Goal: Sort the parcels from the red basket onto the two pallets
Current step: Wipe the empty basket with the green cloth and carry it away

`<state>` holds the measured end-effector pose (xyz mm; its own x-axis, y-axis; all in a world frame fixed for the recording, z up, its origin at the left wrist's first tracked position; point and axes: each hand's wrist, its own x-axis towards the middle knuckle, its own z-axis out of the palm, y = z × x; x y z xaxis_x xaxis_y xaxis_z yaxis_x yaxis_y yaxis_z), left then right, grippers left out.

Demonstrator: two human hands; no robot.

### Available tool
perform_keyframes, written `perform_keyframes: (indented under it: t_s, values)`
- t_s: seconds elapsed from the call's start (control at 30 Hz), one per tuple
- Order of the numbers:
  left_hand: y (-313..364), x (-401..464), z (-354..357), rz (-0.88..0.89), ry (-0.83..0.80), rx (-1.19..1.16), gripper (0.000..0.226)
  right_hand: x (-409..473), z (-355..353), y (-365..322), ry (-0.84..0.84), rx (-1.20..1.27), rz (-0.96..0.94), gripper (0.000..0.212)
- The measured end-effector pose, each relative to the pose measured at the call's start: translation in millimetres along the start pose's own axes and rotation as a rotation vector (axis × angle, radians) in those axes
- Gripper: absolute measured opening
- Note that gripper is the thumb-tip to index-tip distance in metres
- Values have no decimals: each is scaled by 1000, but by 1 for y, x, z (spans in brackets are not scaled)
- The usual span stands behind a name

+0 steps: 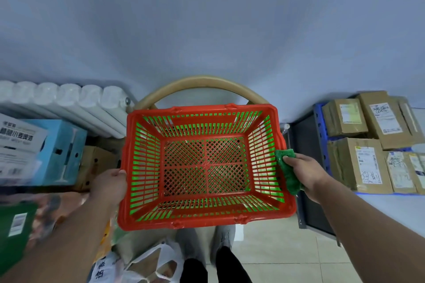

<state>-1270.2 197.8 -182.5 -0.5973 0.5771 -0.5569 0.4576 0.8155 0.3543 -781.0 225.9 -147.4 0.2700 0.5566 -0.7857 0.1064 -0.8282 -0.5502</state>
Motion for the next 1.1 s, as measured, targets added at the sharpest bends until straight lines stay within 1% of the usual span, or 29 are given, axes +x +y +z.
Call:
perform_keyframes:
  t_s: [0.13, 0.27, 0.37, 0.57, 0.7, 0.87, 1.0, 1.1]
  values:
    - [-1, -1, 2, -7, 7, 40, 39, 0, -1, -1, -5, -3, 9, 20]
    - [7, -5, 0, 25, 7, 92, 38, 2, 6, -1, 48, 11, -18, 18]
    - [9, -6, -2, 31, -11, 76, 37, 2, 11, 4, 84, 34, -30, 19]
    - [1, -14, -7, 24, -62, 17, 31, 1, 10, 6, 99, 105, -1, 23]
    - [4, -15, -8, 32, -75, 26, 28, 0, 12, 7, 186, 73, -37, 23]
    - [6, -18, -10, 7, -101, -18, 31, -7, 9, 4, 330, 71, -111, 23]
    - [8, -20, -12, 11, -121, -15, 30, -11, -1, -5, 343, 91, -148, 26]
    - [13, -24, -14, 22, -161, -9, 31, -17, -4, -13, 335, 81, -189, 19]
